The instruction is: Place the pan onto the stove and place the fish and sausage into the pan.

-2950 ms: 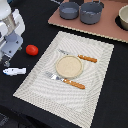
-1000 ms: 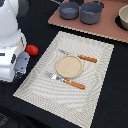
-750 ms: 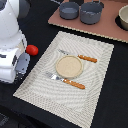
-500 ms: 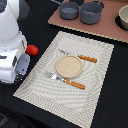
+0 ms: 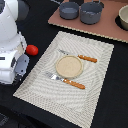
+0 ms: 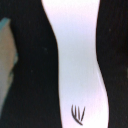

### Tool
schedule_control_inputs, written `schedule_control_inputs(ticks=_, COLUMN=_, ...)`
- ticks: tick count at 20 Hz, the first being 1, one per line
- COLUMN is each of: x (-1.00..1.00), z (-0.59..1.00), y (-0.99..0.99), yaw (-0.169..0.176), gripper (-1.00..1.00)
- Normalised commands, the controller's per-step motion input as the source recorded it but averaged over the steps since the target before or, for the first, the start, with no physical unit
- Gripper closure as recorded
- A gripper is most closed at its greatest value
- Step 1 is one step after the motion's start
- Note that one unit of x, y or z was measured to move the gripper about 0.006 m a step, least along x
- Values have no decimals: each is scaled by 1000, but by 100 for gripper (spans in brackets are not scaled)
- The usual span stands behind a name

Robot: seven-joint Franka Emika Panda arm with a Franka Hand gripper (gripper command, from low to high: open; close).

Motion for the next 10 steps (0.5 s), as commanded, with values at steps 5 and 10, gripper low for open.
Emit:
schedule_control_inputs(ticks=5, x=43, z=-153, y=-46, yaw=0, gripper=100)
schedule_control_inputs(ticks=10, x=87, z=-157, y=-10, yaw=0, gripper=100)
